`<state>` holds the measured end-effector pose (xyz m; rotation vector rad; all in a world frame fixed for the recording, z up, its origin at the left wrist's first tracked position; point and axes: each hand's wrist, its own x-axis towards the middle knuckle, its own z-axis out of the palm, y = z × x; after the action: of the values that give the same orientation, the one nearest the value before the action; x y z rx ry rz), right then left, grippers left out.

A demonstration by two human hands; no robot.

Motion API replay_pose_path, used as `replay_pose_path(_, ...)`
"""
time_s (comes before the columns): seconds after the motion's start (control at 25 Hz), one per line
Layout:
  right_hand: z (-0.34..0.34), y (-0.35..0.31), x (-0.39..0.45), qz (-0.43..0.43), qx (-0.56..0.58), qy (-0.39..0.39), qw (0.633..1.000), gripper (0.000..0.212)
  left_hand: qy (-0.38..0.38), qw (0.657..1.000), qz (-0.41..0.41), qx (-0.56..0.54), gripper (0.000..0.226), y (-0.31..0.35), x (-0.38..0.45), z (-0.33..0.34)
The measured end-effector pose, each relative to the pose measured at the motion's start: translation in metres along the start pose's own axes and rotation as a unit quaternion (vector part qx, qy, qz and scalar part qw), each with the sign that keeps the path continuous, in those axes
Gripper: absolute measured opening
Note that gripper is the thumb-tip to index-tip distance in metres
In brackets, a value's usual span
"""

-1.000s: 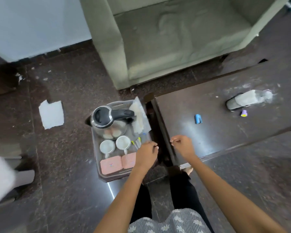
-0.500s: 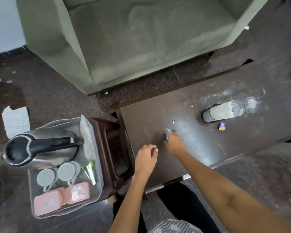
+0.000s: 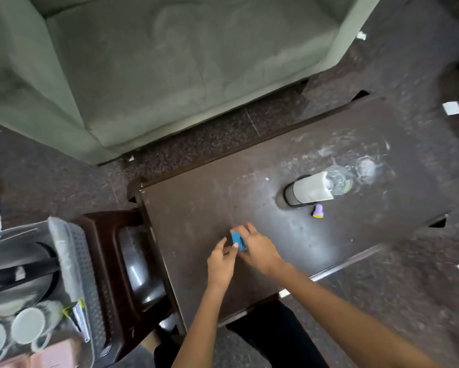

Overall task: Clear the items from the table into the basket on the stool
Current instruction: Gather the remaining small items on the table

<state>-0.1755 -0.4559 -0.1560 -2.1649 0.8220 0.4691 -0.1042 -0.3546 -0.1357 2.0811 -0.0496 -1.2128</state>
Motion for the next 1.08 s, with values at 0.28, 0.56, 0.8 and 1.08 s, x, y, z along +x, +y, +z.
replay_pose_path(0.28,-0.040,0.083,-0.045,0.111,0.020,0.085,0.990,0.053,-0.001,0.998,-0.006,-0.058,0.023,0.034,0.007,0.079)
replay_pose_path(0.56,-0.061,0.155,-0.011,0.287,0.021,0.182,0.940,0.043,-0.028,0.999,0.029,0.007,0.022,0.043,0.002,0.100)
replay_pose_path(0.8,-0.071,0.176,0.017,0.301,-0.053,0.151,0.940,0.037,-0.034,0.998,0.043,0.027,0.022,0.031,0.001,0.093)
replay_pose_path(1.08,-0.040,0.119,-0.026,0.196,-0.043,0.067,0.977,0.030,-0.036,0.999,0.036,0.015,0.021,0.034,-0.023,0.054)
